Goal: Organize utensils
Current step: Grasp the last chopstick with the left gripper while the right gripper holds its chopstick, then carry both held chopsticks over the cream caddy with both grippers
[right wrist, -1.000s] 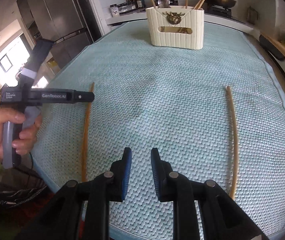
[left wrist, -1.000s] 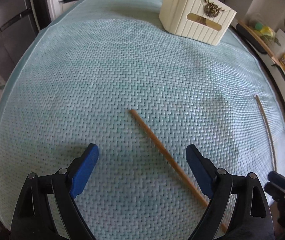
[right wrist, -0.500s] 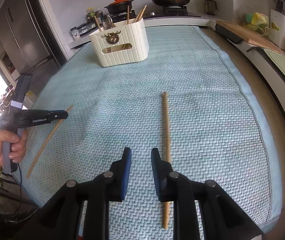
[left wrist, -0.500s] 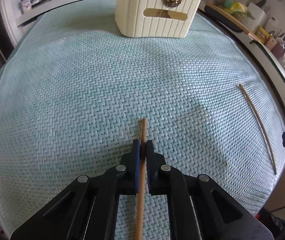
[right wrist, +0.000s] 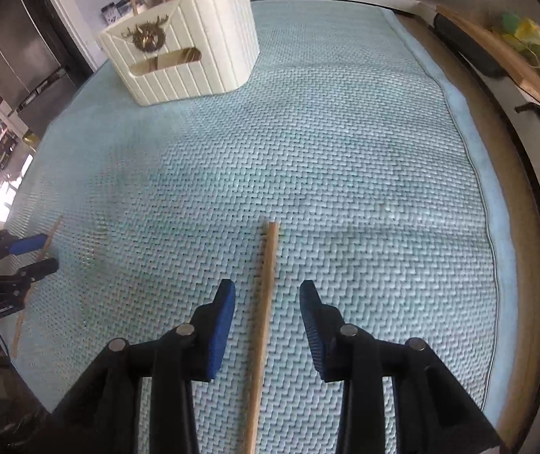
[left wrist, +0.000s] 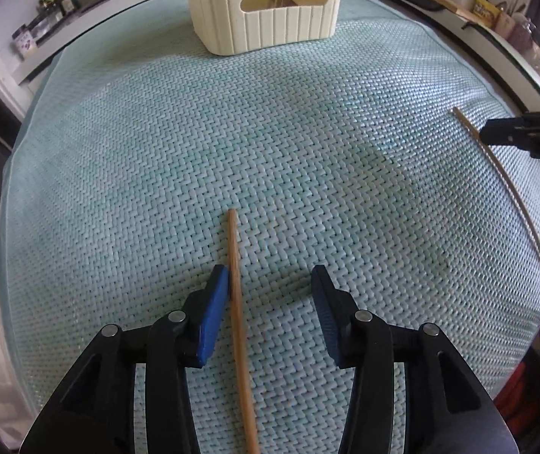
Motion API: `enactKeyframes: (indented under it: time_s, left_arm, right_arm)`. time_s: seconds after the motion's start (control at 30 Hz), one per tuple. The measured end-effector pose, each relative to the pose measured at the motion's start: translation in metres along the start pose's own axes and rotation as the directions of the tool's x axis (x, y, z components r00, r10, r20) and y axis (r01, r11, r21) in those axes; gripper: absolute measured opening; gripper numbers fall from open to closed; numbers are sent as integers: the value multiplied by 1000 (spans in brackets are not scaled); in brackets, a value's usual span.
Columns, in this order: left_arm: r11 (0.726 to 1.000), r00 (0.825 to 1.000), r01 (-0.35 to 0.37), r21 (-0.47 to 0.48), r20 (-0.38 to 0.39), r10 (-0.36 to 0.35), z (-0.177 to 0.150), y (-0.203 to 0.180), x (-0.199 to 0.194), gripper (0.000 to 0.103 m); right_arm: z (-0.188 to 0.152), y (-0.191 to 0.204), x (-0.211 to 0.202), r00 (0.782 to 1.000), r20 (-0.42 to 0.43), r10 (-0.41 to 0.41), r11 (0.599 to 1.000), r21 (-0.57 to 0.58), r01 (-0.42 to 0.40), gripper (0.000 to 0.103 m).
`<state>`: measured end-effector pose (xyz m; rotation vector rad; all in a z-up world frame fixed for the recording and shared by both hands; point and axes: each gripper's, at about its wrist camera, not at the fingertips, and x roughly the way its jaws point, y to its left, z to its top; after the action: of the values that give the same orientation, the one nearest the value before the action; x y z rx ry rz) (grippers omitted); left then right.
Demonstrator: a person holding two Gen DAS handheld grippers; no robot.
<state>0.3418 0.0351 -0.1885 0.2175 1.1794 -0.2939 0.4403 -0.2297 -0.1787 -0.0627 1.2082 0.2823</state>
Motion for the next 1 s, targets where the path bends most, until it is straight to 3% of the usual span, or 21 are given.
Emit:
enactKeyframes:
  time_s: [0.07, 0.13, 0.17, 0.2, 0.23, 0.4, 0.6, 0.77, 1.0]
  left_arm:
    - [1000, 1000, 8, -1, -14, -8, 0, 1, 0, 45]
    - [1000, 1000, 8, 3, -18, -8, 1, 1, 0, 35]
    - [1000, 1000, 5, 10, -18, -5, 1, 1, -1, 22]
    - [1000, 1000, 14, 13, -23, -14, 2, 1, -1, 6]
    - [1000, 999, 19, 14, -27, -18, 3, 0, 0, 6]
    - [999, 1000, 30, -24, -2, -30, 8, 4, -4, 4]
    - [997, 987, 55, -61, 154, -45, 13, 10, -64, 4]
    - [995, 954, 69, -75, 295, -44, 24, 12, -122, 4]
    - [991, 894, 94, -90, 446, -44, 25, 9, -177, 4]
  right_arm:
    - [9, 5, 15, 999, -36, -37, 999, -25, 36, 36]
    - [16, 8, 17, 997, -41, -64, 997, -41, 63, 36]
    - [18, 9, 18, 997, -45, -63, 997, -44, 61, 34]
    - [20, 10, 18, 996, -49, -68, 997, -49, 66, 23]
    - [21, 11, 18, 996, -49, -80, 995, -56, 77, 8]
    - [29, 3, 15, 999, -40, -25, 1000, -2, 25, 7]
    - [28, 0, -49, 990, 126, 62, 997, 38, -67, 7]
    - [23, 12, -121, 950, 293, 112, 992, 14, -122, 7]
    - [-1, 40, -193, 865, 485, 131, 991, -64, -115, 7]
